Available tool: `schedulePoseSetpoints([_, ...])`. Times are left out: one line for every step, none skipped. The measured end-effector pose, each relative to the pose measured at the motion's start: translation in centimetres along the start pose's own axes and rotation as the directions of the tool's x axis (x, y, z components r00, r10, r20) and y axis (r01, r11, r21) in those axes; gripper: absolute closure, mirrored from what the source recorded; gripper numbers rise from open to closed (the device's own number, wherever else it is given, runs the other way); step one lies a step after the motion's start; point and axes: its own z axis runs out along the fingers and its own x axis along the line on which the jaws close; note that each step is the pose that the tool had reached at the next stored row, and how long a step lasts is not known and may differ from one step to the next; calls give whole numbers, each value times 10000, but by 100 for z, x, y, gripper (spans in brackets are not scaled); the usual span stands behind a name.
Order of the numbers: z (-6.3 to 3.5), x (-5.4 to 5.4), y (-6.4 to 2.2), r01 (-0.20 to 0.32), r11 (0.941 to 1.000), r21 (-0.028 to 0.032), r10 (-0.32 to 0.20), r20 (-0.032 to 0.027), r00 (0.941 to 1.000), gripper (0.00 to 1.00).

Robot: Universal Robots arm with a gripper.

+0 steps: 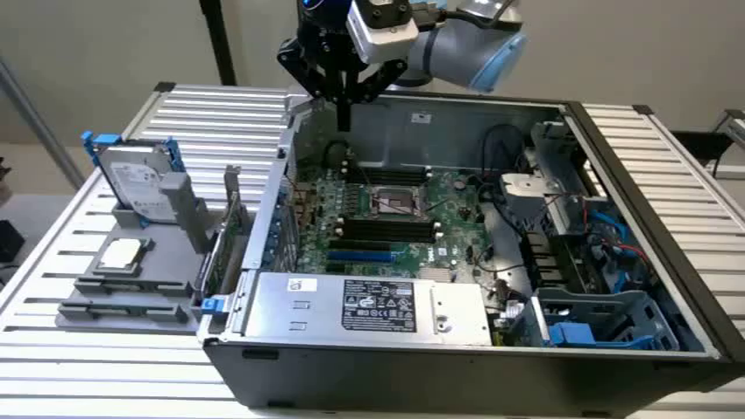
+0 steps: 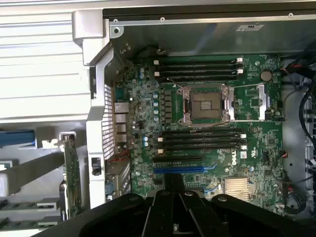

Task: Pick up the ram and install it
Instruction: 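Reach for the ram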

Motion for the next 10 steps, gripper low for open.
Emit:
schedulePoseSetpoints([0,0,0,0,10000,0,0,0,10000,89])
schedulePoseSetpoints([0,0,0,0,10000,1,0,-1,10000,89])
schedulePoseSetpoints([0,0,0,0,10000,0,0,-1,10000,89])
schedulePoseSetpoints([0,0,0,0,10000,0,0,0,10000,89])
schedulePoseSetpoints([0,0,0,0,10000,0,0,0,10000,89])
schedulePoseSetpoints([0,0,0,0,10000,0,0,0,10000,89])
schedulePoseSetpoints([0,0,0,0,10000,0,0,-1,10000,89])
schedulePoseSetpoints([0,0,0,0,10000,0,0,-1,10000,89])
schedulePoseSetpoints([0,0,0,0,10000,0,0,0,10000,89])
schedulePoseSetpoints([0,0,0,0,10000,0,0,0,10000,89])
